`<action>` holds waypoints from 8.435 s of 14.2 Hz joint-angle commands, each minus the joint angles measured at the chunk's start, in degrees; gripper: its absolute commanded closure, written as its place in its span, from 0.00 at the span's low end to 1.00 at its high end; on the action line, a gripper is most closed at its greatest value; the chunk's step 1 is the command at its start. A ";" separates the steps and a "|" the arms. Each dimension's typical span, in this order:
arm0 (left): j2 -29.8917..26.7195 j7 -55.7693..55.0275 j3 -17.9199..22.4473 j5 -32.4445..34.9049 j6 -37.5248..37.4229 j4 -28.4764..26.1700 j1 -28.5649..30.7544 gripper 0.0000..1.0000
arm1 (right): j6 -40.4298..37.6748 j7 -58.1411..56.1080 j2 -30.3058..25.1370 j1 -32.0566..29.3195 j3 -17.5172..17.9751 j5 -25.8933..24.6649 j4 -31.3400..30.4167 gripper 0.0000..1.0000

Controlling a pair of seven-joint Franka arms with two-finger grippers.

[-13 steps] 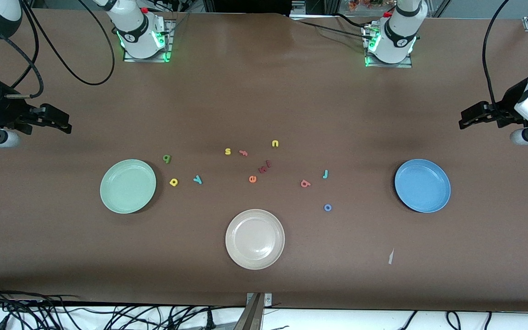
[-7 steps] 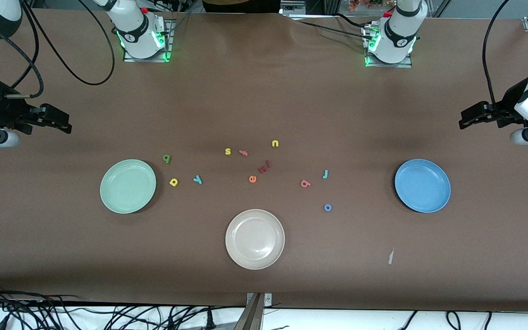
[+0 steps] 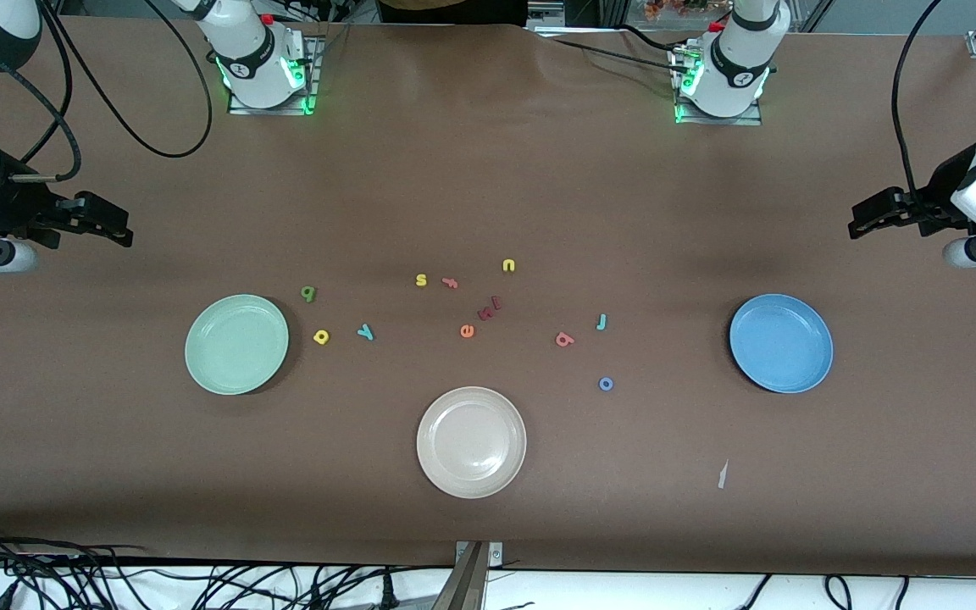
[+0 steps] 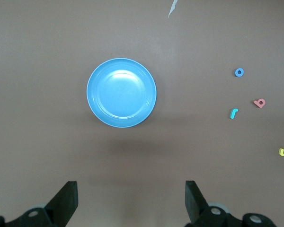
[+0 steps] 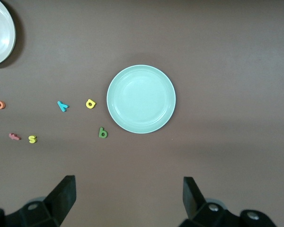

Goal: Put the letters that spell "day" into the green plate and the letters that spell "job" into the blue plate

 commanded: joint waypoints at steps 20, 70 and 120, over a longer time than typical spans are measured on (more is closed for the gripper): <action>-0.69 1.40 -0.14 -0.21 0.17 -0.39 0.44 0.00 | -0.66 -0.36 -0.93 -0.39 0.50 -0.12 0.04 0.00; 17.39 -0.96 -1.98 -5.92 12.89 0.14 -1.65 0.00 | 1.53 0.96 0.21 2.68 0.67 -0.65 -0.05 0.00; 32.79 12.45 -0.58 19.47 20.65 0.05 -4.58 0.55 | 62.18 -0.36 25.87 15.17 0.23 -0.65 -29.32 0.43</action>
